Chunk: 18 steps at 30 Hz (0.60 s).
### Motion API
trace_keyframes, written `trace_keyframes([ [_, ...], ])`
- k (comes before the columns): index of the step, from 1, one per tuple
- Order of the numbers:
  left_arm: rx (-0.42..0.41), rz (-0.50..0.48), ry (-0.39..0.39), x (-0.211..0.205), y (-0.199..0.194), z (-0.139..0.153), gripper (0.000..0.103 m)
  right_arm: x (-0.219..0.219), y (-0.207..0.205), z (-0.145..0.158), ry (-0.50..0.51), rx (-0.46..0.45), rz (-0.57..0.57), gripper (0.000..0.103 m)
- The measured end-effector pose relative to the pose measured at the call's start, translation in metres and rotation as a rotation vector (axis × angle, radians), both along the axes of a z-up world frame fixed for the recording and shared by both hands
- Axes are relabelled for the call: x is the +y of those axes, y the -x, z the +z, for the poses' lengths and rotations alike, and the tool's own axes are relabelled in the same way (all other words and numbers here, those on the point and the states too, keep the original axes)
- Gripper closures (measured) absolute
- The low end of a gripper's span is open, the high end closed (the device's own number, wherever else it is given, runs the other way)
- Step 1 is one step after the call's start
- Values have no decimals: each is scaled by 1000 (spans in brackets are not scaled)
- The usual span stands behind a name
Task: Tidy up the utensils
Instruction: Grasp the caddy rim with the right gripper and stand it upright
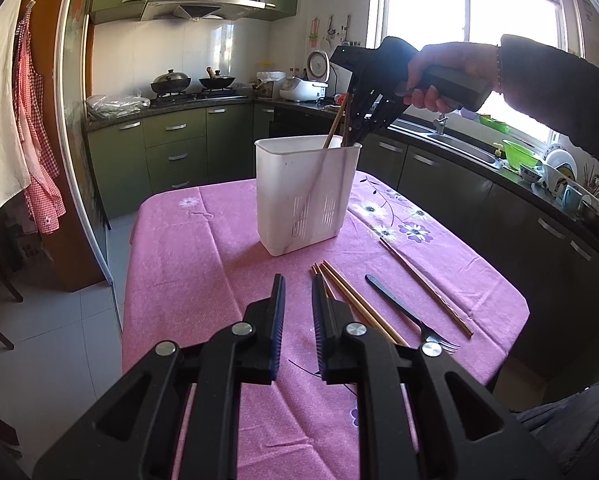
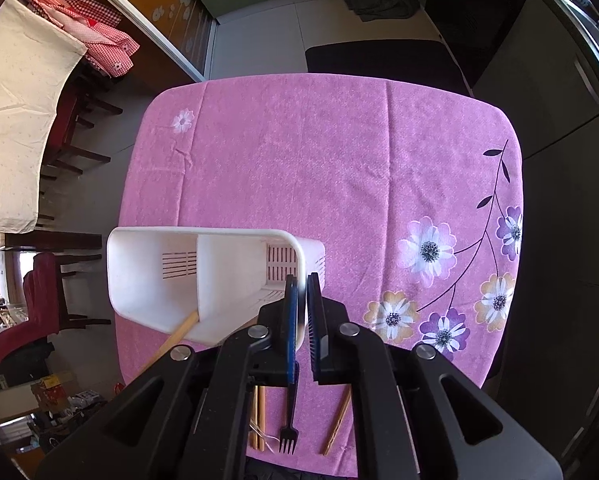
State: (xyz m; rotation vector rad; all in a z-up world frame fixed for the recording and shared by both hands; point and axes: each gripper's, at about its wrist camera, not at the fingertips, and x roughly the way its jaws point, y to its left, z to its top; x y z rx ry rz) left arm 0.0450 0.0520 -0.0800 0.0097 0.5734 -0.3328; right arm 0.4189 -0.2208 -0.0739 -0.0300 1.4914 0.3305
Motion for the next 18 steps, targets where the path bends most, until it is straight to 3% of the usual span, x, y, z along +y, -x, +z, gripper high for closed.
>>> trace_keyframes([
  [12, -8, -3, -10, -3, 2, 1, 86, -1, 0, 16, -50, -22, 2, 86],
  [18, -15, 2, -19, -7, 3, 5, 77, -9, 8, 52, -112, -80, 13, 80],
])
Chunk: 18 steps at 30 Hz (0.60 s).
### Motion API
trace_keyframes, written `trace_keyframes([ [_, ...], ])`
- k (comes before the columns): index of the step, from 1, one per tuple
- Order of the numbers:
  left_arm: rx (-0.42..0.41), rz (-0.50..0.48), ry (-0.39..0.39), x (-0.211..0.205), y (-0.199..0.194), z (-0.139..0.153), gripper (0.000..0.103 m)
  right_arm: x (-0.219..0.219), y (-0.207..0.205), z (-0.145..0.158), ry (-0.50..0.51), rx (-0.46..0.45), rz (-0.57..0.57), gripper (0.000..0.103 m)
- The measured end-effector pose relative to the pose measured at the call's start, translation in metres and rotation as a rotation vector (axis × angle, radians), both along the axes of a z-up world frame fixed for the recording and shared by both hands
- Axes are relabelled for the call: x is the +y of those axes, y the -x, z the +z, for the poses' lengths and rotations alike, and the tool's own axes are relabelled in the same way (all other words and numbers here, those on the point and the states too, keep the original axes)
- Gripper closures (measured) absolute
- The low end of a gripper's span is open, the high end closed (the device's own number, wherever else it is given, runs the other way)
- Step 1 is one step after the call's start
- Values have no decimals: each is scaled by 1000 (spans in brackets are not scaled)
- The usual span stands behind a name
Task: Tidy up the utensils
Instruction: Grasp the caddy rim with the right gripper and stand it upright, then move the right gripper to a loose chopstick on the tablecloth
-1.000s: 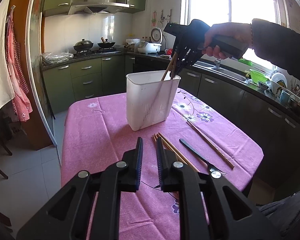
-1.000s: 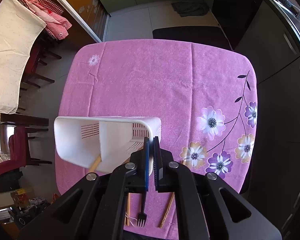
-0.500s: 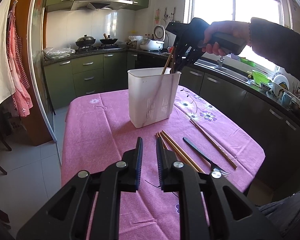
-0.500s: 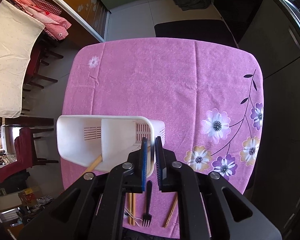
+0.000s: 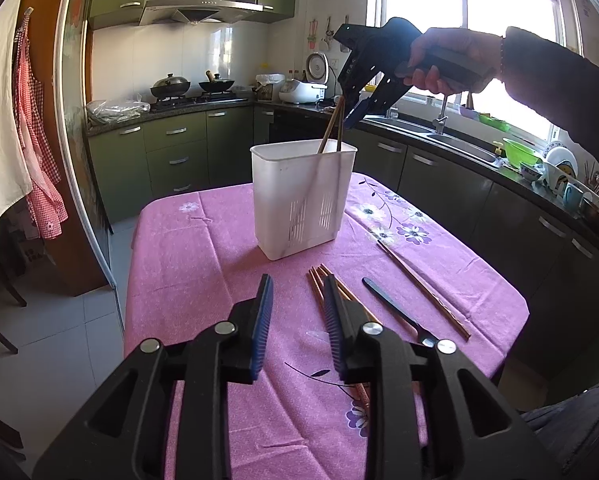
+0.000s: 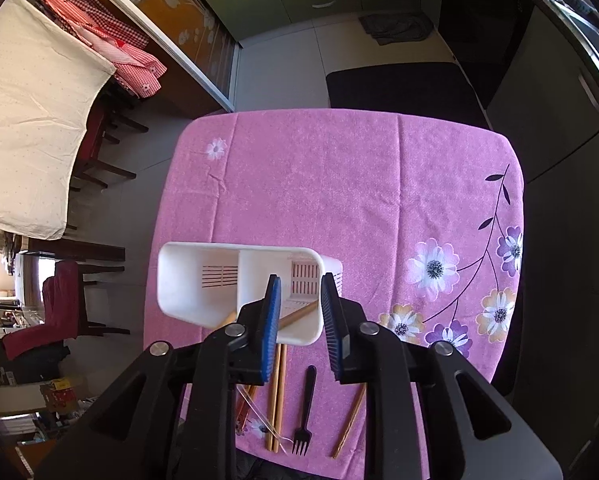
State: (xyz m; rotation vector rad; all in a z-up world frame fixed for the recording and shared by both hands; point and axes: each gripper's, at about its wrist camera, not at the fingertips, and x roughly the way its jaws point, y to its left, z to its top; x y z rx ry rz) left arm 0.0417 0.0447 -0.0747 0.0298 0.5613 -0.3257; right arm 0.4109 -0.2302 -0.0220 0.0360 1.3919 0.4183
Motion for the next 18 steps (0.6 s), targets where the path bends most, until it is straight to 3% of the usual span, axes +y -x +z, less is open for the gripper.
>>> trace_keyframes([
  [4, 2, -7, 0, -6, 1, 6, 76, -21, 27, 38, -35, -97, 19, 69],
  [8, 10, 3, 13, -13, -3, 7, 66, -42, 88, 54, -55, -217, 109, 59],
  [11, 45, 2, 26, -21, -10, 1, 66, -58, 144, 30, -70, -298, 179, 59],
  [13, 62, -2, 34, -28, -15, -5, 66, -63, 180, -3, -74, -325, 244, 59],
  [15, 59, -19, 17, -38, -15, -10, 66, -68, 212, -41, -98, -304, 283, 60],
  [18, 38, -85, -73, -63, -11, -20, 66, -79, 244, -83, -190, -255, 316, 60],
])
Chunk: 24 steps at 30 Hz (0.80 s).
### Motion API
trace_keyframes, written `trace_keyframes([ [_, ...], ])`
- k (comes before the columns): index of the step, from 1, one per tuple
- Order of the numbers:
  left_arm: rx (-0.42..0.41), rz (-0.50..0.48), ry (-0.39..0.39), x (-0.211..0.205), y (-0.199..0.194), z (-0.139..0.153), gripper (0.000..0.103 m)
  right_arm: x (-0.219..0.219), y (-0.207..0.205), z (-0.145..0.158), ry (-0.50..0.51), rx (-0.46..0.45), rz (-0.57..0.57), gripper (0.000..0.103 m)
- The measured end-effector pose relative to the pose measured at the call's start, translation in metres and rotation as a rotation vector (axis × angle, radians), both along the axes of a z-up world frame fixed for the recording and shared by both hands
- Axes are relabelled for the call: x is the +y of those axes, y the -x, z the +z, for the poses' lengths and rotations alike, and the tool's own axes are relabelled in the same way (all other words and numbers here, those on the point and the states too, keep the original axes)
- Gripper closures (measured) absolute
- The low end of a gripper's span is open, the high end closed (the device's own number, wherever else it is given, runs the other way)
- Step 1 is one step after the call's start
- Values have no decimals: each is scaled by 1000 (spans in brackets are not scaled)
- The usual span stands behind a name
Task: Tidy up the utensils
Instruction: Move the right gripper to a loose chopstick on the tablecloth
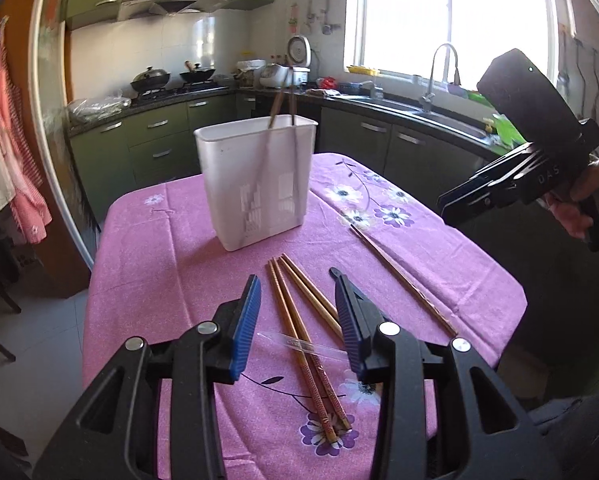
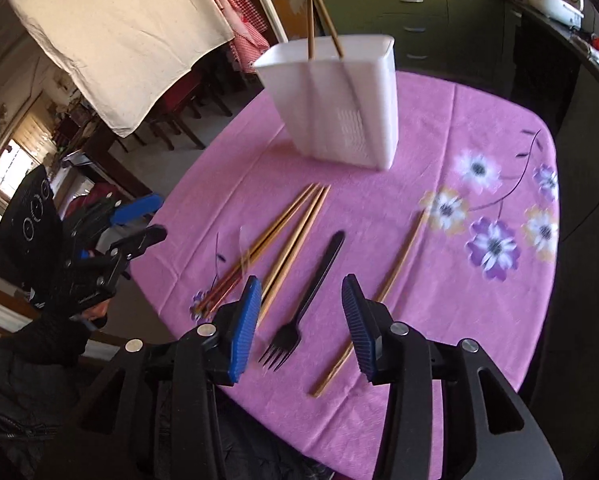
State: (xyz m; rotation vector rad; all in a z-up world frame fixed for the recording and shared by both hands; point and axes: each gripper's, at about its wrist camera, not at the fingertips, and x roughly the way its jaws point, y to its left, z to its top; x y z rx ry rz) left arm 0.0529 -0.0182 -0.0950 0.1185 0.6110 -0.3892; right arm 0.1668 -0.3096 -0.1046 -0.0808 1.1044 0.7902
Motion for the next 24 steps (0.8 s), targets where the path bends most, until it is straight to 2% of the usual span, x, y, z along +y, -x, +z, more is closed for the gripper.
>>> trace_keyframes([
  [1, -5, -42, -38, -9, 1, -4, 68, -5, 6, -9, -26, 19, 5, 60],
  [3, -21, -114, -139, -25, 2, -12, 82, -18, 14, -21, -60, 28, -3, 60],
  [4, -19, -171, -180, -32, 3, -16, 84, -23, 16, -25, -69, 27, -6, 60],
  [6, 9, -288, -230, -41, 0, -24, 85, -34, 18, -29, -88, 31, -6, 59],
  [8, 53, -362, -263, -48, -4, -30, 85, -39, 20, -32, -91, 27, 11, 54],
  [10, 97, -410, -268, -50, -8, -34, 85, -36, 24, -35, -78, 21, 52, 54],
  [13, 115, -414, -259, -50, -12, -34, 85, -21, 26, -41, -2, -29, 84, 55],
  [16, 101, -367, -215, -43, -13, -23, 85, -8, 19, -49, 73, -49, 74, 74],
  [17, 87, -353, -200, -41, -12, -19, 85, -4, 16, -51, 94, -75, 78, 76],
  [20, 47, -297, -172, -33, -10, -7, 85, -1, -1, -62, 188, -80, 32, 76],
  [22, 9, -277, -175, -31, -5, 0, 85, 1, -8, -67, 228, -90, 27, 76],
  [24, -16, -264, -157, -28, -3, 8, 85, 1, -23, -71, 240, -82, -25, 76],
])
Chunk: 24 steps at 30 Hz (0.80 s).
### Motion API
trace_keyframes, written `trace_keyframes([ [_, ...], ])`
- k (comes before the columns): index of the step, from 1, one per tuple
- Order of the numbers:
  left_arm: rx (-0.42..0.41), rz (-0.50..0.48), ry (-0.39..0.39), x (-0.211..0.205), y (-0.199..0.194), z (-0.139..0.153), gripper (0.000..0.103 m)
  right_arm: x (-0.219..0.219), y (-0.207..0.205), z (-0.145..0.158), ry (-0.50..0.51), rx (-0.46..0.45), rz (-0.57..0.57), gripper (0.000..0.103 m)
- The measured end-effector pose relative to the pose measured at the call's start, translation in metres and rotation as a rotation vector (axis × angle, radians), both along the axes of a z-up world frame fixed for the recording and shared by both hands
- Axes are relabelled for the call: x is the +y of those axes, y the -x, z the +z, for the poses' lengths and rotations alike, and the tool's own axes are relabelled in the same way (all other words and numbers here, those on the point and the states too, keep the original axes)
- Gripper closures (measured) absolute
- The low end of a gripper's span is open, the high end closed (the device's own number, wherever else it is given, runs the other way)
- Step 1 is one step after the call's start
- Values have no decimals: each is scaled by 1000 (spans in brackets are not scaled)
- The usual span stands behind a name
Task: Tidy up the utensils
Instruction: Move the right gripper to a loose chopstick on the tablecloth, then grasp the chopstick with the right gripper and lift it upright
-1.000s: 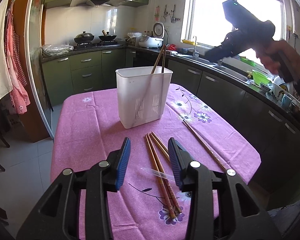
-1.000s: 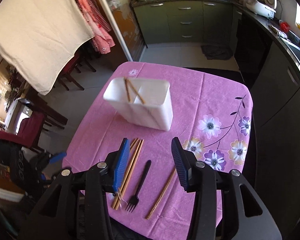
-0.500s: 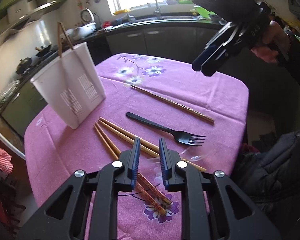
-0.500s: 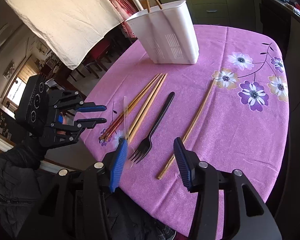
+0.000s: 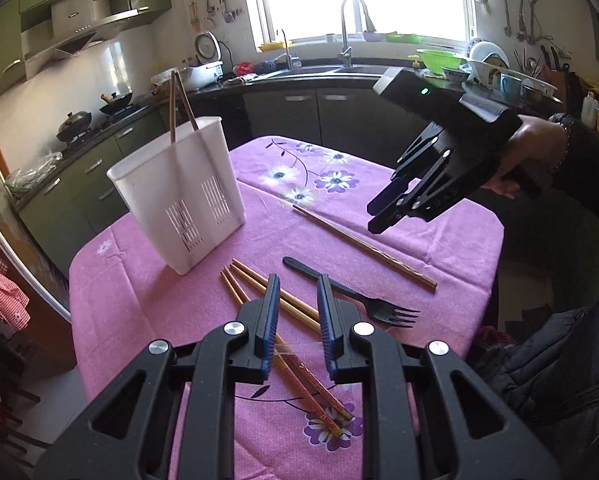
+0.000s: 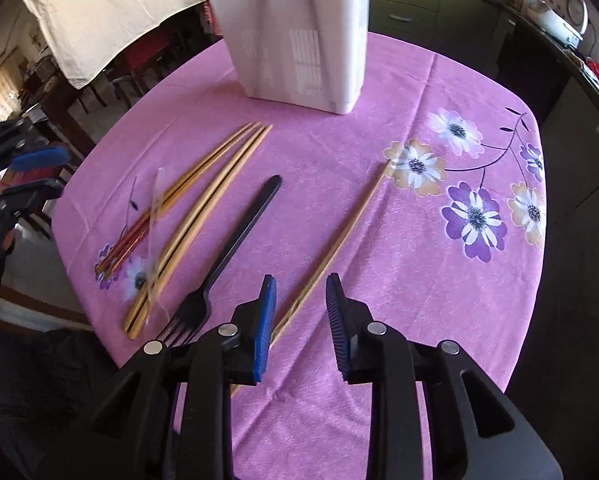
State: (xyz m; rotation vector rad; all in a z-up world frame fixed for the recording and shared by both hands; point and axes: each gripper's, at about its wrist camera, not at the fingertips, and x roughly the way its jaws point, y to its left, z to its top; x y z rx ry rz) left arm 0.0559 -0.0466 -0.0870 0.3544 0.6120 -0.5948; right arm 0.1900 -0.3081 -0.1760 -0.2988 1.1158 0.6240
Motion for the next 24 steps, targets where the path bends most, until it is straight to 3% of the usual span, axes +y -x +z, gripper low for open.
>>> trace_keyframes([
  [7, -39, -3, 33, 1, 7, 13, 85, 20, -66, -28, 90, 110, -101, 76],
  [9, -41, -18, 21, 1, 9, 12, 84, 25, -73, -34, 116, 124, -103, 80],
  [11, -39, -28, -9, 1, 8, 7, 81, 31, -75, -35, 152, 107, -93, 90],
  [13, -16, -47, -36, 0, 2, 0, 75, 30, -81, -37, 131, 123, -104, 93],
  [18, 23, -152, -138, -14, -5, -21, 75, 8, -85, -36, 46, 143, -153, 96],
  [24, 75, -248, -172, -36, -10, -29, 76, -27, -69, -4, -117, 91, -178, 96],
])
